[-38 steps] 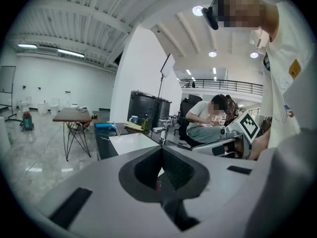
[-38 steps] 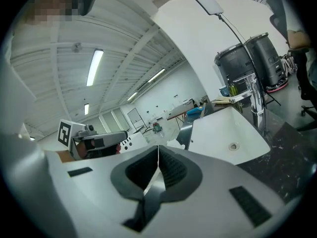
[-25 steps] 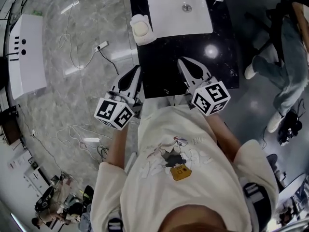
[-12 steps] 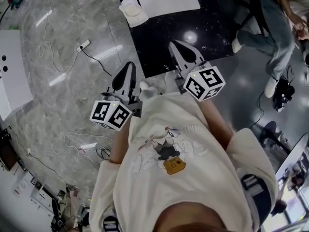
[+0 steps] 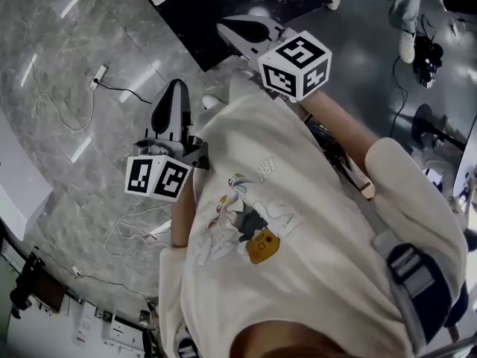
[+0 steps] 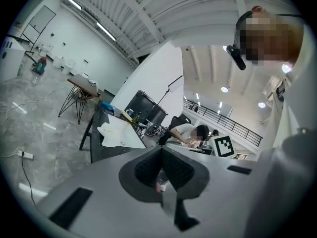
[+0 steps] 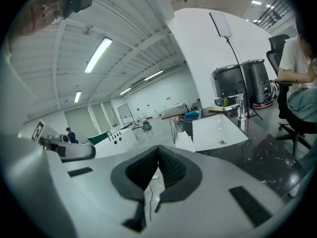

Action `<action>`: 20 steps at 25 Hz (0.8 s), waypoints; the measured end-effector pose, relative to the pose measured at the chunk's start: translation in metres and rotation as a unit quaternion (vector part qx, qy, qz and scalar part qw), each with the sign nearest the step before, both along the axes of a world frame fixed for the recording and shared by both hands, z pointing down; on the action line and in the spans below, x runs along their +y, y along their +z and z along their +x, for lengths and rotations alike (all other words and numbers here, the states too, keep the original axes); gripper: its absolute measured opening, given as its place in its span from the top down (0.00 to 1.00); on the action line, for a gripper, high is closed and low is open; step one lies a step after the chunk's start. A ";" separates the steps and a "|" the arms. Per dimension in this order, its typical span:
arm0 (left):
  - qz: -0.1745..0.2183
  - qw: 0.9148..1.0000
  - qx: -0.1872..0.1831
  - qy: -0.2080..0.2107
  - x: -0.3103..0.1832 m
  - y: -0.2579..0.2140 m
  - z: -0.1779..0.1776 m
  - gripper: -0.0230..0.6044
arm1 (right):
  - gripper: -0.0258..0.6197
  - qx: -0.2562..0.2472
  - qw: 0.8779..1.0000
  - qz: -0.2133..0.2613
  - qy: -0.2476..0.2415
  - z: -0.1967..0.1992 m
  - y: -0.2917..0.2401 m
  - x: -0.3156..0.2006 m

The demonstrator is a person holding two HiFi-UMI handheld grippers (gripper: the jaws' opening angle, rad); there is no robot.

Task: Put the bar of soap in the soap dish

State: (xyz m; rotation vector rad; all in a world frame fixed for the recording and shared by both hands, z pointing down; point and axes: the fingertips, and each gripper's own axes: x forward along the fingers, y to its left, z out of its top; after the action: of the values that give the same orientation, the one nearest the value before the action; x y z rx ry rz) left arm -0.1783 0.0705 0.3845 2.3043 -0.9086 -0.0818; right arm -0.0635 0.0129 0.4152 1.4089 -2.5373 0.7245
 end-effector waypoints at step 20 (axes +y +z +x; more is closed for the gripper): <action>-0.005 0.999 0.023 -0.024 0.017 -0.025 0.033 0.95 | 0.95 -0.045 0.999 -0.009 -0.013 0.033 -0.036 0.033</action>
State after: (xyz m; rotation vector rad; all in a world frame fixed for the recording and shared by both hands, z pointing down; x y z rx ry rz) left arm -0.1458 0.0877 0.3590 2.2624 -0.9396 -0.1492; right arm -0.0308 0.0461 0.3792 1.3644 -2.6053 0.8222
